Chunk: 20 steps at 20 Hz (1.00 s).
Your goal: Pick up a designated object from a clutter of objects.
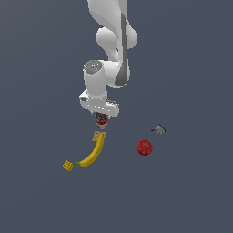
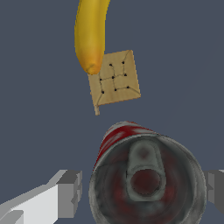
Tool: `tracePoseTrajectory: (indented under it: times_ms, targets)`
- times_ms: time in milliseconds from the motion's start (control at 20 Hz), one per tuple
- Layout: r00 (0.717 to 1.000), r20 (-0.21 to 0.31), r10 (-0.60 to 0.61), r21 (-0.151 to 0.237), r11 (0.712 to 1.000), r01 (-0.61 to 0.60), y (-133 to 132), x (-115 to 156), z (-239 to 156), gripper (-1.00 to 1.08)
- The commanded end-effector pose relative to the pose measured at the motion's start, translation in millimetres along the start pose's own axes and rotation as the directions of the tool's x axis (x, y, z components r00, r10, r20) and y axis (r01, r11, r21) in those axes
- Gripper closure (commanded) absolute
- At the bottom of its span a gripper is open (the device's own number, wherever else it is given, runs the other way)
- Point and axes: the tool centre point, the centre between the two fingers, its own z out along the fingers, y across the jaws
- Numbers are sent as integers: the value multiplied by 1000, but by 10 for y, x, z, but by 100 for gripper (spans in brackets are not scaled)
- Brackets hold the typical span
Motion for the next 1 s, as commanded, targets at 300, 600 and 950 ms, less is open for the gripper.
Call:
tracePoseTrajectory:
  times_ms: [300,600,950]
  targets:
    - [1000,-1,1,0,1000,-1,2,-3,179,-92]
    - [1000,-1,1,0,1000,-1,2,-3,179,108]
    - [1000,-1,1,0,1000,-1,-7,-2,162,108]
